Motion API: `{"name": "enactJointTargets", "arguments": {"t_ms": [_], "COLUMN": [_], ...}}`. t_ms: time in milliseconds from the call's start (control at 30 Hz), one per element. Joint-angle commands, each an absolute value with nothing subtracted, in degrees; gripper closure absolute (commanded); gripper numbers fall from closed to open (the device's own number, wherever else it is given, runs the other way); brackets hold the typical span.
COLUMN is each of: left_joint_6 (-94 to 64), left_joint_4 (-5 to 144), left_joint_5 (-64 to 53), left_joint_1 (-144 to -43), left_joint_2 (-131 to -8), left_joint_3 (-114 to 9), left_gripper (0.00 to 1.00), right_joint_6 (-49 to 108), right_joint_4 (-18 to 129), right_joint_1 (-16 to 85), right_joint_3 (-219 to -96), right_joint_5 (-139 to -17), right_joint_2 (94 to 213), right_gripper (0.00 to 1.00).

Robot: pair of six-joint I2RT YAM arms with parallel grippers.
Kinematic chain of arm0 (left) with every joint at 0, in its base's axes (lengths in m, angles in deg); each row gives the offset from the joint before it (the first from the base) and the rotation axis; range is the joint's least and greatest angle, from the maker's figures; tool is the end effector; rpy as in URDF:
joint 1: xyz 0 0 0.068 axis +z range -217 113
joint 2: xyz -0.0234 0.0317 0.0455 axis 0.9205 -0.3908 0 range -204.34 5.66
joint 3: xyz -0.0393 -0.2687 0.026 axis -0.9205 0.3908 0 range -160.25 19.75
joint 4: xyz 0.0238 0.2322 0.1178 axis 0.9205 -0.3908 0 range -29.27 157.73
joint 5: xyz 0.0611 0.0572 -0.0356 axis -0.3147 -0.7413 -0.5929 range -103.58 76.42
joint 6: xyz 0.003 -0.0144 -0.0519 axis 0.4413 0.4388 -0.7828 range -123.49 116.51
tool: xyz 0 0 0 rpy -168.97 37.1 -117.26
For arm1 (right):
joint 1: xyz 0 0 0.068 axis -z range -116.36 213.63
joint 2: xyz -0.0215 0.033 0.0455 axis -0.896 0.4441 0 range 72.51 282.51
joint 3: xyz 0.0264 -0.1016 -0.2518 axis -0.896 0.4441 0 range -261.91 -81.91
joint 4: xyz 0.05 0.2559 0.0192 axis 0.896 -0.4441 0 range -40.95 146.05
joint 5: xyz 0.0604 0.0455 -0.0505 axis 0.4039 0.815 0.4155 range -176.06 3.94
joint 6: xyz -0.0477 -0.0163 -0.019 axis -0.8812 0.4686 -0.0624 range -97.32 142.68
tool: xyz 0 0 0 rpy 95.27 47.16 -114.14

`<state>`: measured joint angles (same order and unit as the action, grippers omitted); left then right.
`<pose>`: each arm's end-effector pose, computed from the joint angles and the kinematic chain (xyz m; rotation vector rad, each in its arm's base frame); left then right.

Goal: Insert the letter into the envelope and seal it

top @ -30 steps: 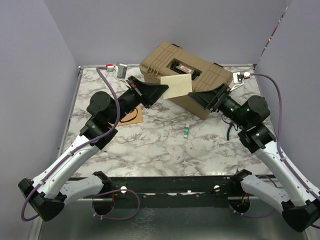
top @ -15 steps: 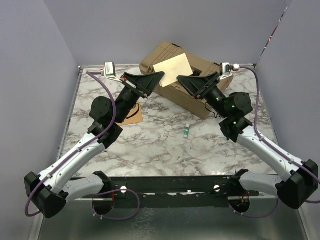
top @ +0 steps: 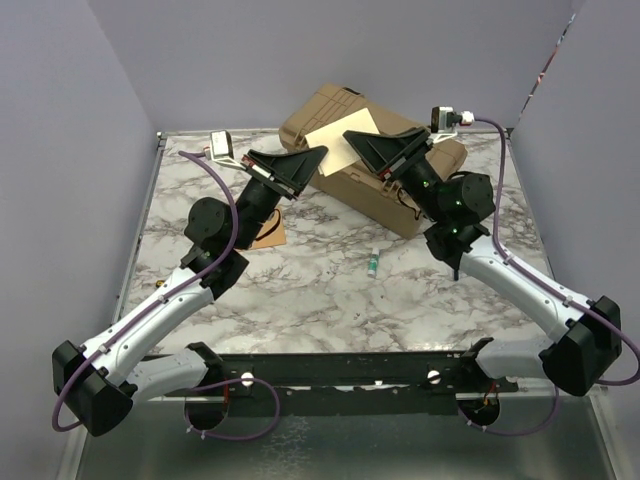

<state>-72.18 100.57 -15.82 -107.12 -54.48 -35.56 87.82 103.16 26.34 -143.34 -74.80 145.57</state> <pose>0.1803 -0.1501 0.4330 -0.3454 1.1930 -1.6662 0.2215 0.1776 0.4387 0.0600 1.1115 1.7215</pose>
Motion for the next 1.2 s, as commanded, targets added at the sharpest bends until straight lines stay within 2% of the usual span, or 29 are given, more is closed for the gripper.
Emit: {"name": "enactJointTargets", "arguments": {"t_ms": [0, 67, 167, 200, 233, 300, 333, 433, 633, 700, 900, 1033, 1167], "left_joint_6": [-73.9, -73.6, -73.3, -72.9, -72.1, -68.8, -66.8, -59.1, -43.0, -37.3, -25.1, -23.1, -20.0], "left_joint_4": [103.7, 103.7, 103.7, 103.7, 103.6, 102.3, 100.9, 93.3, 76.7, 71.3, 56.0, 51.6, 47.1], "left_joint_5": [-17.3, -17.6, -17.2, -16.8, -16.5, -15.3, -14.7, -11.9, -2.7, 1.2, 9.7, 19.7, 23.2], "left_joint_1": [-107.2, -107.2, -107.2, -107.2, -107.2, -107.1, -107.1, -107.1, -106.8, -106.7, -106.5, -106.3, -105.7], "left_joint_2": [-54.3, -54.2, -54.2, -54.1, -53.9, -53.0, -52.5, -51.7, -53.9, -54.7, -58.1, -60.3, -60.5], "left_joint_3": [-35.6, -35.8, -35.7, -35.6, -35.4, -35.5, -35.9, -39.5, -48.9, -52.5, -64.6, -67.2, -68.5], "left_gripper": [1.0, 1.0, 0.99, 0.89, 0.75, 0.4, 0.3, 0.19, 0.2, 0.31, 0.46, 0.53, 0.6], "right_joint_6": [87.4, 87.1, 86.1, 85.4, 84.4, 81.9, 80.8, 77.0, 67.9, 66.8, 66.7, 64.8, 62.0], "right_joint_4": [103.6, 103.2, 101.8, 100.7, 99.4, 96.2, 94.8, 91.4, 80.8, 77.7, 76.0, 74.6, 68.4], "right_joint_1": [25.4, 25.3, 25.1, 25.2, 25.1, 25.1, 25.2, 25.2, 25.2, 25.2, 25.2, 25.3, 25.2], "right_joint_3": [-145.7, -145.6, -146.2, -146.4, -146.5, -146.3, -146.0, -145.4, -150.9, -151.6, -151.9, -153.1, -156.5], "right_joint_5": [-75.2, -75.7, -75.4, -75.4, -75.4, -76.2, -76.3, -75.2, -63.6, -61.2, -52.7, -48.9, -49.2], "right_joint_2": [146.6, 146.6, 146.5, 146.1, 145.8, 144.1, 143.3, 140.5, 139.2, 138.7, 137.6, 137.6, 137.6], "right_gripper": [0.7, 0.75, 0.99, 1.0, 1.0, 1.0, 1.0, 1.0, 1.0, 1.0, 1.0, 1.0, 1.0]}}
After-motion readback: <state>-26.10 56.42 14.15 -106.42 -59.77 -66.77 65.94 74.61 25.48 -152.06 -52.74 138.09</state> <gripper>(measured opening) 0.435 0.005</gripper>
